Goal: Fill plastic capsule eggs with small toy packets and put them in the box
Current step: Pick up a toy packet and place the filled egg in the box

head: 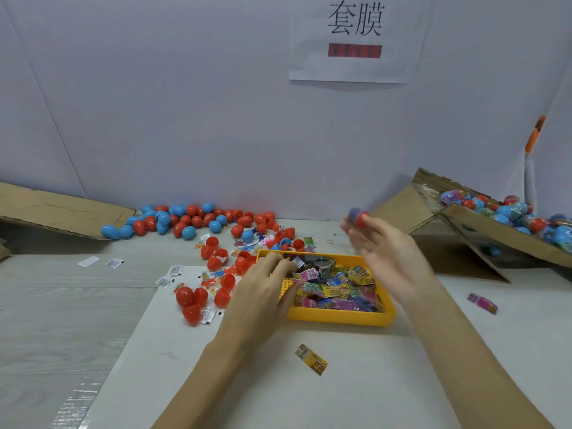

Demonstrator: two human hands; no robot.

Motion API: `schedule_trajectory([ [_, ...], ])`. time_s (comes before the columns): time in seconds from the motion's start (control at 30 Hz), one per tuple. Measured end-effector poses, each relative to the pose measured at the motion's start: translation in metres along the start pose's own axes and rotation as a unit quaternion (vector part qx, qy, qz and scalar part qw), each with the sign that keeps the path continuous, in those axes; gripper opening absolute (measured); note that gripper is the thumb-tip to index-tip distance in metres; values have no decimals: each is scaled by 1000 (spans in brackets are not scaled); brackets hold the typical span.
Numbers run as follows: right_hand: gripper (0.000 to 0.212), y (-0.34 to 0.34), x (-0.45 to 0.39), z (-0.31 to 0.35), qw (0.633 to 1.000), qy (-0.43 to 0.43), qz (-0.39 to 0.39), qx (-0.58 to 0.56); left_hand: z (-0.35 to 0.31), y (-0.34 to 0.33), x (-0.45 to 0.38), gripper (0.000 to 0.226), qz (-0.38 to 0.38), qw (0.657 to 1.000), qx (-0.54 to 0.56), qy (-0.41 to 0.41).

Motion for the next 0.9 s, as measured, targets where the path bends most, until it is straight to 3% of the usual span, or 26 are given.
schedule_trajectory([
  [0.07, 27, 14, -10, 55, 991, 65, -21, -119, 4, -6, 1, 18, 23, 1000, -15, 6],
  [0.17, 44, 27, -24, 78, 993, 62, -44, -94, 8, -13, 3, 17, 46, 999, -17, 18],
  [0.27, 30, 22, -28, 33, 1000, -21, -9, 1, 15, -15, 4, 21, 49, 998, -7, 40],
  [0.4, 30, 6, -17, -52, 992, -118, 46, 29, 21, -15, 8, 25, 59, 996, -3, 63],
  [0.53, 23, -10, -12, -97, 983, -153, 73, 68, 19, -10, 9, 29, 53, 996, -1, 79],
  [0.73, 29, -12, -10, -97, 983, -158, 97, 4, -20, -15, -4, 32, 97, 984, -146, -39],
  [0.83, 26, -12, -11, -98, 983, -159, 89, -8, -16, -24, -17, 31, 150, 982, -95, -62],
  [0.9, 25, -11, -13, -99, 982, -166, 80, -34, 18, -23, -36, 16, 164, 986, 30, 25],
])
Point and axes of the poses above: each hand's wrist, its own x-axis away from the middle knuckle, its own y-axis out of the back of the hand, z = x × y, the point moved 9 cm from there along -x, towards the middle knuckle, and after that the axes turned 7 degrees about -y, right-handed, at the moved point
